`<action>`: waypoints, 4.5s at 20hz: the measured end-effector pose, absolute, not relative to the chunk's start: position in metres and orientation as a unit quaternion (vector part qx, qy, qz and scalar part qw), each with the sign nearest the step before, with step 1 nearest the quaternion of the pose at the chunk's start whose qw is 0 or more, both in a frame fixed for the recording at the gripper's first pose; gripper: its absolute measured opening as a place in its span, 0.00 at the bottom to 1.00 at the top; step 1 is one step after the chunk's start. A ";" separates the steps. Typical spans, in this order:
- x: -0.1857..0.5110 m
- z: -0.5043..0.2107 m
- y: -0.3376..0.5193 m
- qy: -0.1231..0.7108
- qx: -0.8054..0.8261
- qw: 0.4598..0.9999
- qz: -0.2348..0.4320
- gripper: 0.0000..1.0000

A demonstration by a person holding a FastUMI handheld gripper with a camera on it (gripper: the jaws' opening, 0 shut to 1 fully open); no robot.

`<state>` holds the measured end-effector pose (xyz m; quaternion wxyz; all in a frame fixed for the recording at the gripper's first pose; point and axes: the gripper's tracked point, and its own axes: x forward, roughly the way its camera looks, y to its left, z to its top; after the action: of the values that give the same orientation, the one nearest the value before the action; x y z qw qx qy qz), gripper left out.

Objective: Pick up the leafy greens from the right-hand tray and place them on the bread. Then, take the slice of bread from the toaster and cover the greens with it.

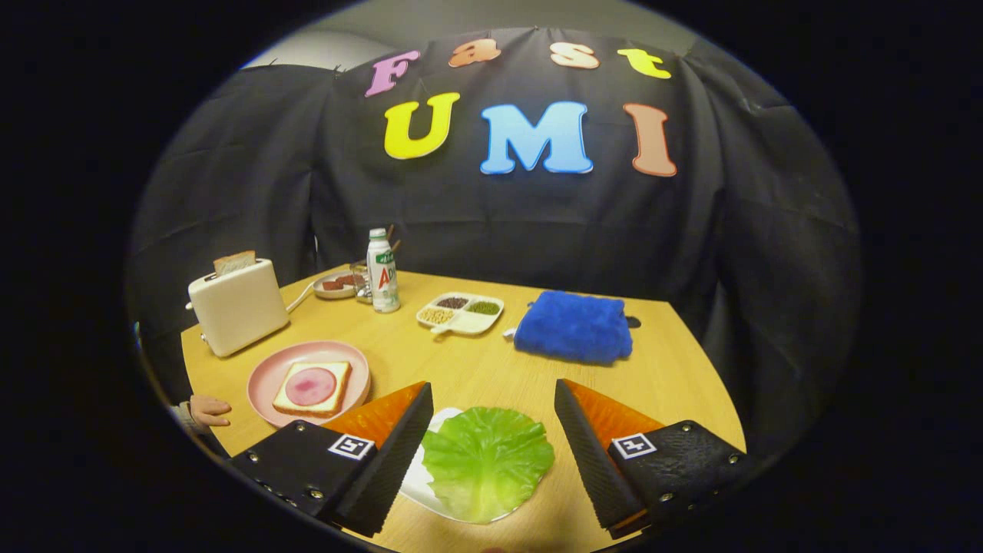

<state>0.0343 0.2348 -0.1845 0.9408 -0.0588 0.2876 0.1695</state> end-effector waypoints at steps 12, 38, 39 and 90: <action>0.014 -0.270 0.248 0.410 -0.088 0.888 0.190 0.97; 0.023 -0.207 0.290 0.365 -0.001 0.913 0.182 0.07; 0.024 -0.202 0.300 0.359 0.010 0.914 0.189 0.07; 0.023 0.032 0.285 0.062 -0.164 0.978 0.109 0.97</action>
<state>0.0232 0.2848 0.0319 0.9784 -0.1642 0.0618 0.1095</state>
